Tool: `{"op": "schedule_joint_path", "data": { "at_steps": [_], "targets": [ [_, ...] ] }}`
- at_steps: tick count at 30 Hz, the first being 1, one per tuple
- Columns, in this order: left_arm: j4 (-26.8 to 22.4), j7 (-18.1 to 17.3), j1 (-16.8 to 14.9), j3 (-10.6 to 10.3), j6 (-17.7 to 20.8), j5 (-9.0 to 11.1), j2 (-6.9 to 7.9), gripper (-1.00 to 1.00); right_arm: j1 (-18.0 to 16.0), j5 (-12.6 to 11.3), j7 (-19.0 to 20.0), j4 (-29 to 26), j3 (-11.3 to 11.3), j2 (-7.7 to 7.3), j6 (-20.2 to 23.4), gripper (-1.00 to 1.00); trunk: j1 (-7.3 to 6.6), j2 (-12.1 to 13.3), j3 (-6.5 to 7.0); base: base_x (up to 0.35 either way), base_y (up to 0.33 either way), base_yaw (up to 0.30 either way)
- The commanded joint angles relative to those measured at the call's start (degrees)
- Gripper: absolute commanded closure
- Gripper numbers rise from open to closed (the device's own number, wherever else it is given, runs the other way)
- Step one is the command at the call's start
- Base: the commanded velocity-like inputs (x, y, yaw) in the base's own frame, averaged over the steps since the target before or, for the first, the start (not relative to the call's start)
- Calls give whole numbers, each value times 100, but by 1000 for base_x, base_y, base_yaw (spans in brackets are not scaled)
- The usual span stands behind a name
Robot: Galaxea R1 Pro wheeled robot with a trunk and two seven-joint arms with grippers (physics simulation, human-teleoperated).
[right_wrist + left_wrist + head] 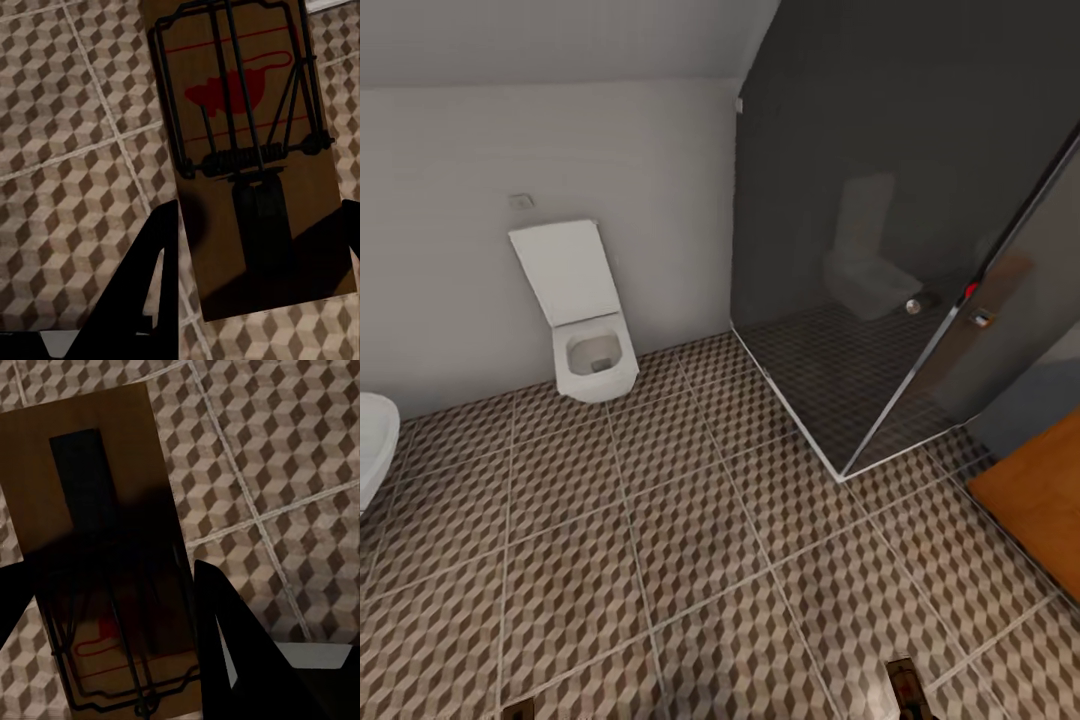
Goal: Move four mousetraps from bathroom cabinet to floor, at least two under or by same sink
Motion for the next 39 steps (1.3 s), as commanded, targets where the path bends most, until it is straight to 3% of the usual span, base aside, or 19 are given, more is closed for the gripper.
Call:
{"op": "schedule_joint_path", "data": {
  "at_steps": [1,39],
  "targets": [
    [21,49,-9,-50,-25,-22,-2,100,-3,-54,-17,-1,48,-8,-21,100,3,-9,-1,14,-5,222],
    [16,43,-9,-50,46,-22,-8,100,-3,-54,-16,4,48,-8,-23,100,3,-9,263,100,-89,222]
  ]
}}
